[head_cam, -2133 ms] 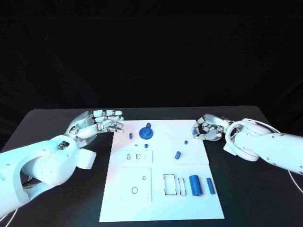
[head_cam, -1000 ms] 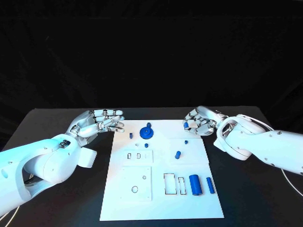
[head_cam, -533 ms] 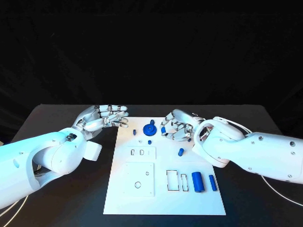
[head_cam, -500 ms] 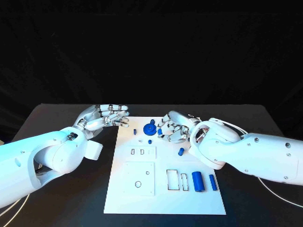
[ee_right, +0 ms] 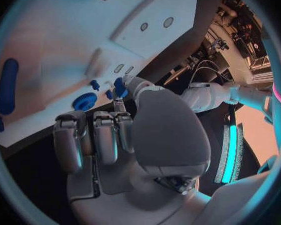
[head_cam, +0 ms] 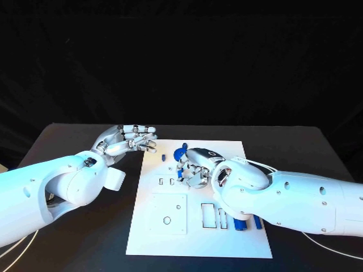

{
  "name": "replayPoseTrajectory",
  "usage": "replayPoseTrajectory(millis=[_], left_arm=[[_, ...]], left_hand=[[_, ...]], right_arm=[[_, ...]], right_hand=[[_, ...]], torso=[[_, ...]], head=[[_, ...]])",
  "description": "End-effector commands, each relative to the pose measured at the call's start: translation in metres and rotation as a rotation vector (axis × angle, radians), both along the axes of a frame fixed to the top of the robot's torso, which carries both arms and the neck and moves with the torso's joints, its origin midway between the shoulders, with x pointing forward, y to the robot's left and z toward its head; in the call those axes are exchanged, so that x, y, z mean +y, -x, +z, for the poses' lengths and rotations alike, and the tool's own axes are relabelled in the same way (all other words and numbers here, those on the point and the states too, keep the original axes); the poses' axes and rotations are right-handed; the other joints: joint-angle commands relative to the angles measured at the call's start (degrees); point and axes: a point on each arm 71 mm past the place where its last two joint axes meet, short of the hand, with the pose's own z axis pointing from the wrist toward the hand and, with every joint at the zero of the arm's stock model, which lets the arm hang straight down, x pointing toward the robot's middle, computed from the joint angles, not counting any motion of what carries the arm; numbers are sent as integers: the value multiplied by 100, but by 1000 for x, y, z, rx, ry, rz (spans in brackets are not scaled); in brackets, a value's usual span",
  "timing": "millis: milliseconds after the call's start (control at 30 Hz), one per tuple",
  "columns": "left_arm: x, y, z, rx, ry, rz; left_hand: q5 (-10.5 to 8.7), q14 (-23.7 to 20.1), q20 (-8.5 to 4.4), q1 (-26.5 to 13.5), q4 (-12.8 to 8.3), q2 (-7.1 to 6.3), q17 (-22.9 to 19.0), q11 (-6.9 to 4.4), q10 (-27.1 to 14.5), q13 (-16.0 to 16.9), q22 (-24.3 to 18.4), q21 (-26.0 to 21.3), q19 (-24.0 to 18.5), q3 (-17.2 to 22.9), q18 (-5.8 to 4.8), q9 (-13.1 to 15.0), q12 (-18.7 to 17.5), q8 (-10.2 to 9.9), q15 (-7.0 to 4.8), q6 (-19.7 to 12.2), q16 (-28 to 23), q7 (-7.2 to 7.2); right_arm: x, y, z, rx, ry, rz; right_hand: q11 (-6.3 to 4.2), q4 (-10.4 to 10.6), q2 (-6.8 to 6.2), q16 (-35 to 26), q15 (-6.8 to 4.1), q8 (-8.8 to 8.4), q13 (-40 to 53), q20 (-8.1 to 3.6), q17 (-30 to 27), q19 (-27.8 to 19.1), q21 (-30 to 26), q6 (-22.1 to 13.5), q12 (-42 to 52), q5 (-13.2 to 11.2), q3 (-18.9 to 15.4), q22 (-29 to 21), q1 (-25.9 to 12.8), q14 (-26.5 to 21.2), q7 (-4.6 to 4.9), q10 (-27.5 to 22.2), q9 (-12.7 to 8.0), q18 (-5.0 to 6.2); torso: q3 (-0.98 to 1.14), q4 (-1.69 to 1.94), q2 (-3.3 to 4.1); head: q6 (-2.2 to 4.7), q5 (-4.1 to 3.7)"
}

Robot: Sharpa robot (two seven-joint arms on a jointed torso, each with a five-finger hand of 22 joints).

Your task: Assemble the parts on the task board

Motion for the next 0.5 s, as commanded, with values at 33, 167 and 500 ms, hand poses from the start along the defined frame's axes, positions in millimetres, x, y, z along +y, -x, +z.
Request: replayPoseTrajectory(millis=[33, 167, 500], left_arm=[[-3, 0, 1, -5, -3, -17], [-3, 1, 1, -5, -3, -19], [-4, 1, 1, -4, -5, -22]], left_hand=[[-27, 67, -4, -75, 2, -10, 25, 12, 40, 8, 25, 54, -35, 45, 20, 9, 18, 0, -1, 15, 57, 240], [-27, 72, -6, -76, 1, -11, 31, 12, 39, 7, 30, 64, -33, 47, 20, 9, 17, -1, -3, 14, 67, 240], [-27, 95, -14, -84, -2, -21, 67, 14, 21, 3, 68, 129, -26, 56, 20, 9, 9, -8, -10, 4, 134, 246]], right_arm=[[3, 1, -4, -21, 58, -9], [6, 2, -8, -16, 68, -9], [11, 5, -18, 5, 83, -5]], right_hand=[[-28, 24, 9, -7, -45, 49, 1216, -24, 1192, 599, 25, 41, -20, -1, 21, 1506, -73, 522, -23, 355, 95, -82], [-31, 26, 2, -6, -47, 56, 1221, -26, 1195, 599, 25, 46, -15, -2, 23, 1506, -86, 523, -27, 359, 99, -82], [-34, 30, -9, -6, -50, 64, 1224, -28, 1193, 599, 25, 50, -11, -3, 23, 1506, -104, 522, -30, 363, 103, -82]], torso=[[3, 6, 1], [2, 6, 3], [5, 10, 1]], head=[[-28, 11], [-44, 10], [-69, 23]])
